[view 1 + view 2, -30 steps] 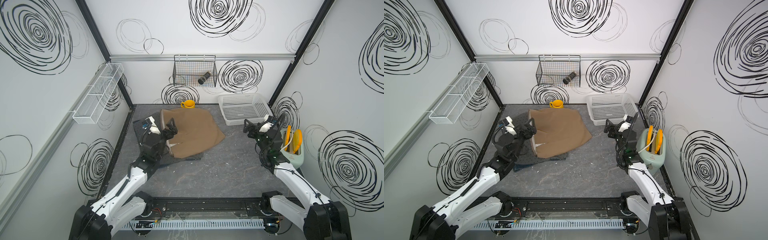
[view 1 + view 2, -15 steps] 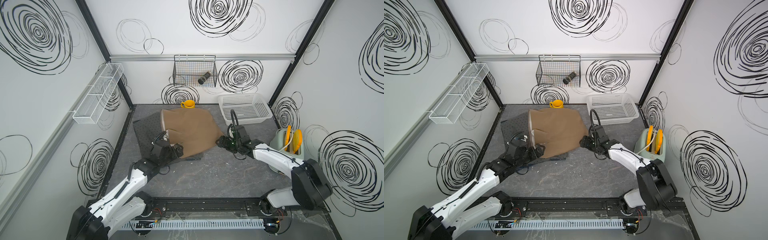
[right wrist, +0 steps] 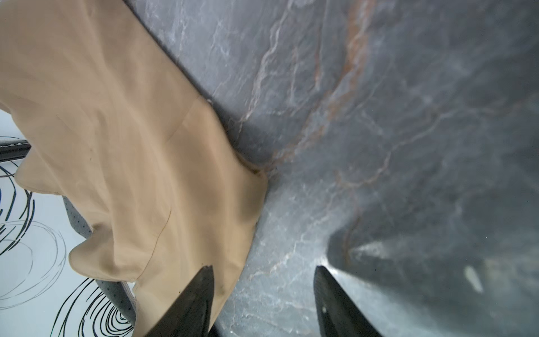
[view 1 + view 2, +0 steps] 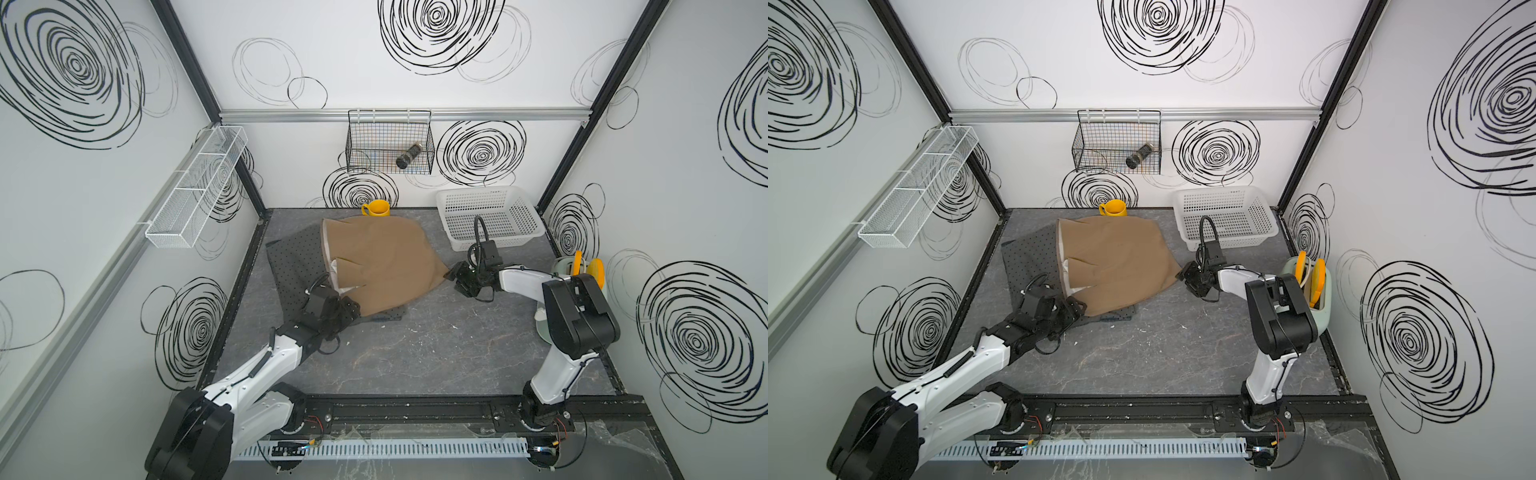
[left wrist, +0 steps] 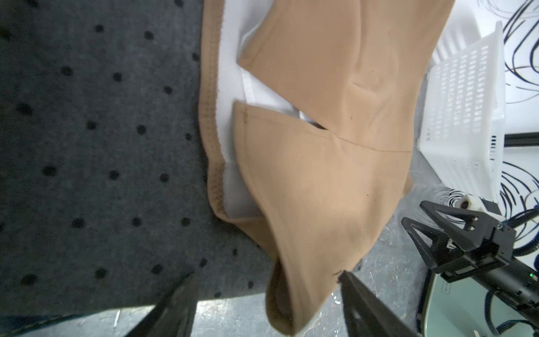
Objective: Roll up the skirts
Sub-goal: Move the skirt to the center of the board.
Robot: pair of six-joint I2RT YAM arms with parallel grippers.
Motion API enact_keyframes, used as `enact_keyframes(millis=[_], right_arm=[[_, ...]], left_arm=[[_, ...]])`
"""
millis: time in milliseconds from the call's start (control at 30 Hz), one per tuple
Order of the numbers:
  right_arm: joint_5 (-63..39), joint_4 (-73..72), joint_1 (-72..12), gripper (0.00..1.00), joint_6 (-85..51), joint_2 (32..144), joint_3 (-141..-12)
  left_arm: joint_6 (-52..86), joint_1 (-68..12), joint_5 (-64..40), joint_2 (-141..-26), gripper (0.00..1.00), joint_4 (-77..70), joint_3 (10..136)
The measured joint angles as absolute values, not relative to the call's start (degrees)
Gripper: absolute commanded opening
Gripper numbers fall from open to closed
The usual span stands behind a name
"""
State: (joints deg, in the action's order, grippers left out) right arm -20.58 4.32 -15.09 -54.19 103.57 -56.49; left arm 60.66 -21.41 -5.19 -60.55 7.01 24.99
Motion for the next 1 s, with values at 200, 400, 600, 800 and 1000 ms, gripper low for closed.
enact_keyframes(millis=[200,400,600,800,1000], right_arm=[[-20.7,1.5,-14.6,0.41,-53.5,105.8,-58.5],[-21.4,-0.4,-14.1,0.30,-51.9,108.7,-62.0],[-22.6,-0.5,-13.7,0.18,-51.1,112.6,-63.9],[-23.0,-0.2,-13.5,0.30,-50.3,113.1,-64.2],[-20.9,0.8,-15.0,0.66,-51.2,103.8,-57.8]], left_arm=[[60.8,-20.7,-8.2,-61.8,0.71,2.1,24.6],[60.6,-19.8,-10.6,-64.6,0.48,-1.6,24.2],[60.3,-18.6,-11.0,-65.1,0.11,-1.8,24.2],[60.2,-19.0,-8.6,-59.5,0.00,0.8,24.3],[60.9,-20.1,-7.0,-51.3,0.00,4.6,24.4]])
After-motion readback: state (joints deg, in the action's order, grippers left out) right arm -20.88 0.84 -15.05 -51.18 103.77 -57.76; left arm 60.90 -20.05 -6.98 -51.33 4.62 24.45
